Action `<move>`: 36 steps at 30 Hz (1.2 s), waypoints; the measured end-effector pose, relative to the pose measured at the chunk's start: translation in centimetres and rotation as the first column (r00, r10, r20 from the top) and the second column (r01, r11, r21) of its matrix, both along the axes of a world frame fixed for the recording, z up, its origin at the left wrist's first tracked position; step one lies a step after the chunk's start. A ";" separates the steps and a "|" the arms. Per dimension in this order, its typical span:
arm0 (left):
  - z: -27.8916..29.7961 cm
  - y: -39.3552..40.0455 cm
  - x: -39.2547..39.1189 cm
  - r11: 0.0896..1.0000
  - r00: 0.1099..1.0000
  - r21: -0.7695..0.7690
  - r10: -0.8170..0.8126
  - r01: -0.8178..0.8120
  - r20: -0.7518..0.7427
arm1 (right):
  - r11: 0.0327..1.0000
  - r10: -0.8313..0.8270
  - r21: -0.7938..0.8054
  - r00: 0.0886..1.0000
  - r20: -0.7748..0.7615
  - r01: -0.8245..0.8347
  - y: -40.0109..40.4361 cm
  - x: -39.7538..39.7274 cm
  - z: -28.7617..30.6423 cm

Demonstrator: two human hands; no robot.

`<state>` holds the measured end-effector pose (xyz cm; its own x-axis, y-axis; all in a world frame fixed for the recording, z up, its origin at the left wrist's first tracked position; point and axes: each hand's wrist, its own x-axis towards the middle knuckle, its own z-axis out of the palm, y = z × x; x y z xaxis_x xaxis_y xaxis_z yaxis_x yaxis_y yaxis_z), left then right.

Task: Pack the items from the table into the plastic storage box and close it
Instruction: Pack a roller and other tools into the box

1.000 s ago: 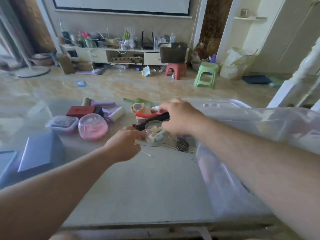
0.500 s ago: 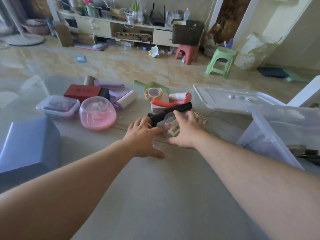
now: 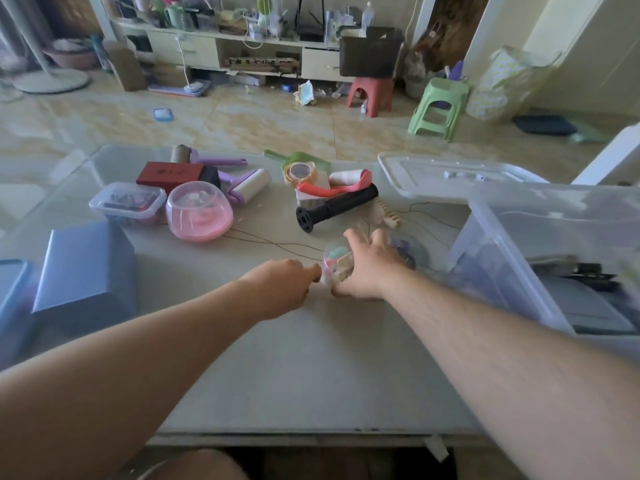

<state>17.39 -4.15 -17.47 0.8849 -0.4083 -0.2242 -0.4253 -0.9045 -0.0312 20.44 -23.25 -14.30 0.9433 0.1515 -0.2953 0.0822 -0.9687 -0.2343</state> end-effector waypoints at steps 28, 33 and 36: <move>17.2 -0.9 -6.1 0.982 0.970 -0.036 0.188 -0.184 0.152 | 0.900 -0.035 0.423 0.950 0.310 -0.105 -1.9 -9.2 13.1; 24.8 -8.2 -5.9 0.981 0.947 -0.191 0.104 -0.047 0.303 | 0.900 -0.082 0.412 0.871 0.484 -0.144 -10.3 -8.9 22.2; 27.0 -14.4 -6.5 0.957 0.949 -0.278 0.010 0.083 0.316 | 0.944 -0.144 0.328 0.857 0.496 -0.032 -18.3 -10.0 24.1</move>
